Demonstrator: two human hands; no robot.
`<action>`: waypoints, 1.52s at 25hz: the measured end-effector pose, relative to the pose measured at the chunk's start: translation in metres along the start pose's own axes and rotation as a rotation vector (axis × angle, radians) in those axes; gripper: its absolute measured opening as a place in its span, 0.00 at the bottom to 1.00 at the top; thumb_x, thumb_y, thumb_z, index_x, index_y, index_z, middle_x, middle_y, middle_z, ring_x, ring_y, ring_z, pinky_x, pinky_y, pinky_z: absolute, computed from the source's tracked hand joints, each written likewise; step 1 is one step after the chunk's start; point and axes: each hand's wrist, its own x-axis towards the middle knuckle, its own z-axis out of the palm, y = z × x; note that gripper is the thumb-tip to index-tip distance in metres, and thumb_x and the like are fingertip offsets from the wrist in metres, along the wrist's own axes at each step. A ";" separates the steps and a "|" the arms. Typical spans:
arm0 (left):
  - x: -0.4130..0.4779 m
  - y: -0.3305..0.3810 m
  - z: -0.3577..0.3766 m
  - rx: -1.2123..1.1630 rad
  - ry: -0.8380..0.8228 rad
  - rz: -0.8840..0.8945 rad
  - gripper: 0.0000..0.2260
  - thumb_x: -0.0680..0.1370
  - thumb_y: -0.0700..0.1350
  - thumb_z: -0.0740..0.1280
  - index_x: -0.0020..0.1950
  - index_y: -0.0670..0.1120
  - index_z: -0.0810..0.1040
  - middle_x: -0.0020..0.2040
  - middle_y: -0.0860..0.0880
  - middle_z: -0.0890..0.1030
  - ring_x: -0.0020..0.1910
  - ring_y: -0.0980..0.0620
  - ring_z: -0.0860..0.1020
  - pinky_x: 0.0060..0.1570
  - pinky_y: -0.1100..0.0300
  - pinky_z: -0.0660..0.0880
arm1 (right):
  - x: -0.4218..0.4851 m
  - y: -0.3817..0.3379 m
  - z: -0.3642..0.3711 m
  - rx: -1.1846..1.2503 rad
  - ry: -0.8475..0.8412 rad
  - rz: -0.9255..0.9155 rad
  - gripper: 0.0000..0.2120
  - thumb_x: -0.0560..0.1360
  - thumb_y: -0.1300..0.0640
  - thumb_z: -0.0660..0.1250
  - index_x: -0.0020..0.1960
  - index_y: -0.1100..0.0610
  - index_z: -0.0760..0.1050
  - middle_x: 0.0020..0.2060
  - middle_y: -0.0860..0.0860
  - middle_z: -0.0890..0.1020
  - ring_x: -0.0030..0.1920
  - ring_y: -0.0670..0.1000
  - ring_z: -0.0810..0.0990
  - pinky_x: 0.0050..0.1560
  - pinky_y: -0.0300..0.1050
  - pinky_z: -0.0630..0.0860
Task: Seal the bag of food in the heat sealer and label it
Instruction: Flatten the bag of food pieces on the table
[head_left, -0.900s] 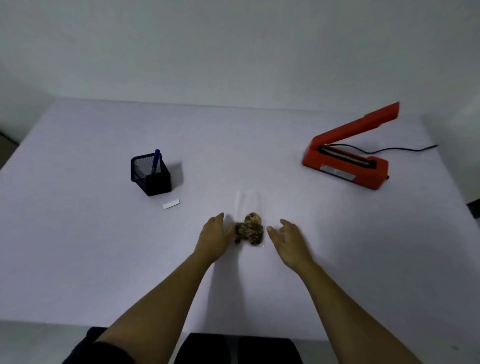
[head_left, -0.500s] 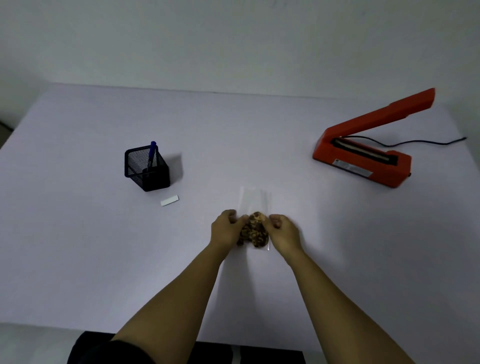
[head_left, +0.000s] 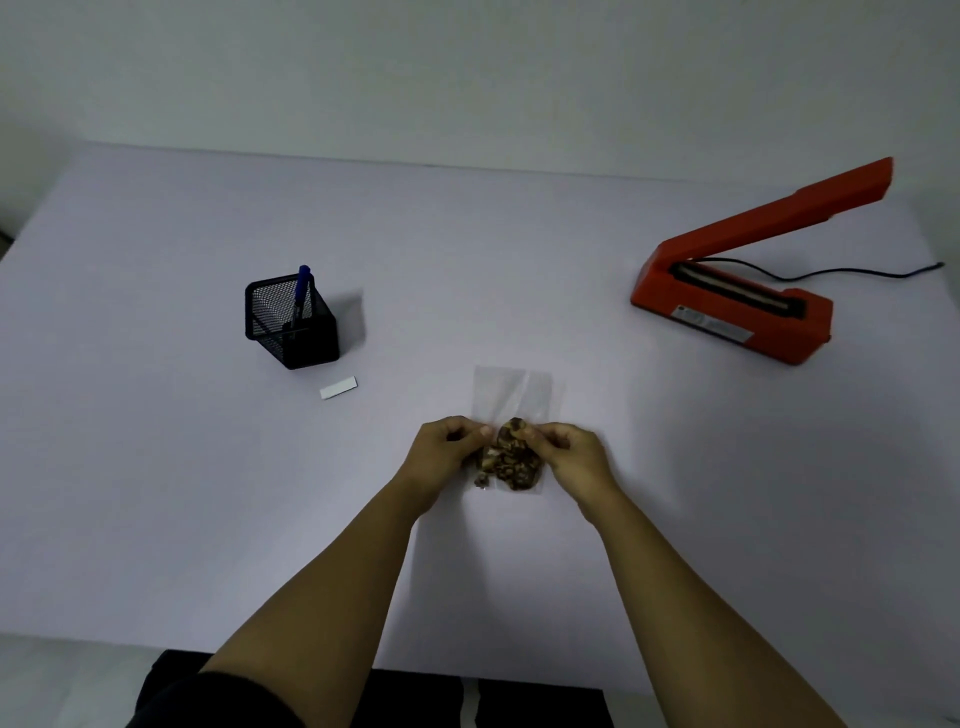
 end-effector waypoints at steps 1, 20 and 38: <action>0.001 -0.001 -0.002 0.009 -0.011 0.005 0.06 0.75 0.41 0.69 0.39 0.42 0.80 0.38 0.45 0.80 0.39 0.50 0.78 0.43 0.61 0.77 | -0.001 -0.001 0.000 0.026 -0.012 0.002 0.03 0.72 0.54 0.71 0.40 0.52 0.80 0.40 0.49 0.84 0.46 0.49 0.81 0.51 0.42 0.77; -0.001 -0.008 0.002 0.072 -0.034 0.043 0.06 0.75 0.38 0.68 0.40 0.47 0.79 0.39 0.44 0.82 0.39 0.47 0.79 0.46 0.51 0.76 | 0.000 0.000 -0.001 0.125 -0.097 -0.014 0.06 0.69 0.59 0.73 0.46 0.55 0.80 0.43 0.50 0.84 0.46 0.46 0.82 0.45 0.32 0.76; -0.008 0.000 -0.002 0.315 -0.077 0.160 0.05 0.71 0.40 0.73 0.39 0.41 0.79 0.34 0.47 0.78 0.34 0.56 0.75 0.37 0.67 0.73 | -0.011 0.005 -0.006 0.098 -0.077 -0.033 0.06 0.65 0.61 0.76 0.42 0.55 0.83 0.42 0.53 0.85 0.46 0.51 0.84 0.54 0.49 0.79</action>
